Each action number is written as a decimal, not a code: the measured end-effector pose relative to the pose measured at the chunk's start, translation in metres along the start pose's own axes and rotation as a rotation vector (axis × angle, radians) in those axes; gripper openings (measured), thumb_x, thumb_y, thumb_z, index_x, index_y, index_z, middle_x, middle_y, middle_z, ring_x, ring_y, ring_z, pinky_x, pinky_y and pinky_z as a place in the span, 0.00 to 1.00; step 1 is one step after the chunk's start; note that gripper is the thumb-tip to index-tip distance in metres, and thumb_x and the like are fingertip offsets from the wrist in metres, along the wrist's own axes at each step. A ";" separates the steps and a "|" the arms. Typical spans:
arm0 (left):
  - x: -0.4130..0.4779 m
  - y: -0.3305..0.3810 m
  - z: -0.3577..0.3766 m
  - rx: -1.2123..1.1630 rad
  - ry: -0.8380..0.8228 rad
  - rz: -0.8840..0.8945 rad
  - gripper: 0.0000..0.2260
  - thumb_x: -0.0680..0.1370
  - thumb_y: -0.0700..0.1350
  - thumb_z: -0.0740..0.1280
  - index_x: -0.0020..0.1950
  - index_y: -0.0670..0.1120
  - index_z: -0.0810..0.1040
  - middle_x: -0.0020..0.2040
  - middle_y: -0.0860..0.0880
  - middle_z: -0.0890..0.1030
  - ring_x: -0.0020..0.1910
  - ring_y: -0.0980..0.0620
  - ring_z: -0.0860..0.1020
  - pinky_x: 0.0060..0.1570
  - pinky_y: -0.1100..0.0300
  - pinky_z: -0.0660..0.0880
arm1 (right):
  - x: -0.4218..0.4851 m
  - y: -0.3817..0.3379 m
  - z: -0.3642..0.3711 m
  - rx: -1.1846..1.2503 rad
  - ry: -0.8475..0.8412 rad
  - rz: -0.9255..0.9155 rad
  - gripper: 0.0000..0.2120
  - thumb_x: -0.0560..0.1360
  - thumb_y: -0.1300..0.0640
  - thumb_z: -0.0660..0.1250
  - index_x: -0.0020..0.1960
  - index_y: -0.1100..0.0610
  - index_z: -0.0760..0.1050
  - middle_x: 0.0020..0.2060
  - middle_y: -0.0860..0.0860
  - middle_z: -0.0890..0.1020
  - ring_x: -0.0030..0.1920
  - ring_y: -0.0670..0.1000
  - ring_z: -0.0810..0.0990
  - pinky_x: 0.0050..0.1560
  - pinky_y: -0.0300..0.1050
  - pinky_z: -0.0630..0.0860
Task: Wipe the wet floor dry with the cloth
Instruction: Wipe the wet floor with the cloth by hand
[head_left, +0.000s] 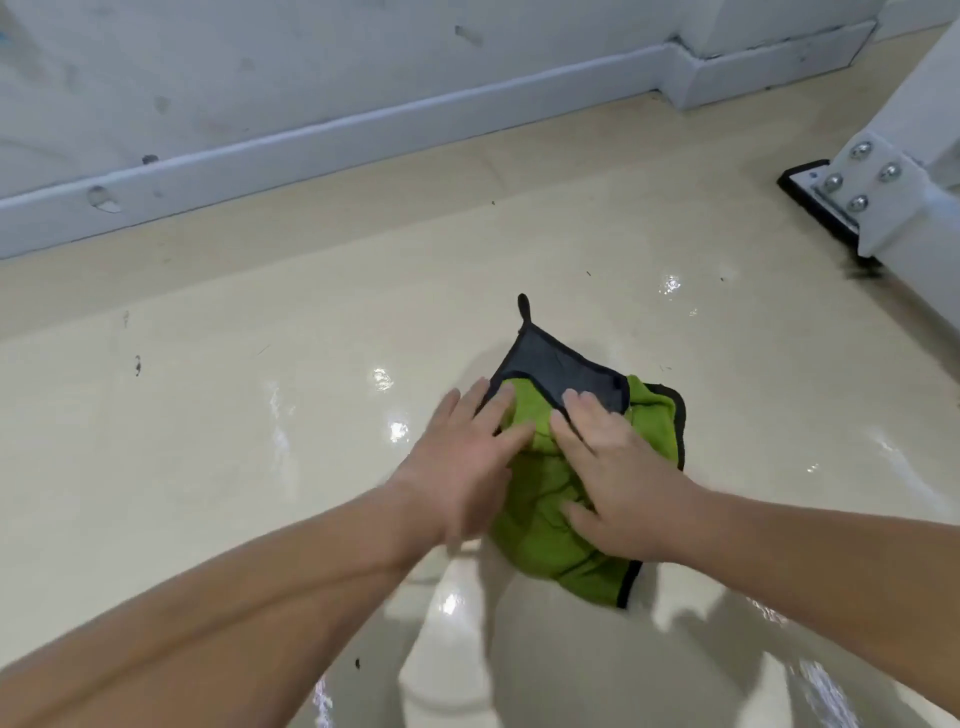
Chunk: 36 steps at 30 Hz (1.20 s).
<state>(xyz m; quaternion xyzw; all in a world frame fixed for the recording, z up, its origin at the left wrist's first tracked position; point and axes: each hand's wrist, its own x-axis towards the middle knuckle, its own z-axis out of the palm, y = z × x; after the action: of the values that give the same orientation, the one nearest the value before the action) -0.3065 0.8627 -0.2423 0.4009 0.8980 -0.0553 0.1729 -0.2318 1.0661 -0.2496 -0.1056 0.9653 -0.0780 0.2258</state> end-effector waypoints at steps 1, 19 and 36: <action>-0.007 -0.005 -0.011 0.002 -0.049 -0.032 0.26 0.83 0.51 0.61 0.81 0.53 0.60 0.85 0.42 0.48 0.83 0.37 0.47 0.80 0.41 0.48 | 0.004 -0.005 0.006 -0.069 -0.035 -0.079 0.43 0.79 0.37 0.56 0.83 0.51 0.36 0.81 0.53 0.33 0.80 0.56 0.31 0.79 0.66 0.41; 0.068 0.204 -0.058 -0.367 0.056 -0.108 0.31 0.80 0.50 0.66 0.82 0.49 0.60 0.85 0.40 0.53 0.83 0.40 0.55 0.78 0.42 0.60 | -0.057 0.168 0.028 0.034 -0.079 0.369 0.40 0.73 0.22 0.45 0.77 0.32 0.29 0.76 0.47 0.23 0.77 0.54 0.23 0.73 0.72 0.31; 0.046 0.257 -0.006 -0.565 0.271 -0.152 0.23 0.66 0.40 0.65 0.60 0.42 0.80 0.68 0.32 0.77 0.60 0.34 0.81 0.60 0.46 0.79 | -0.176 0.142 0.096 0.024 -0.008 0.180 0.42 0.69 0.20 0.33 0.79 0.34 0.35 0.79 0.54 0.28 0.74 0.60 0.20 0.71 0.74 0.28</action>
<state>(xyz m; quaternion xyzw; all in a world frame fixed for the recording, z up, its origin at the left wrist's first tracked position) -0.1462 1.0694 -0.2430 0.2723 0.9201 0.2374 0.1516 -0.0584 1.2353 -0.2893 -0.0162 0.9689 -0.0684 0.2372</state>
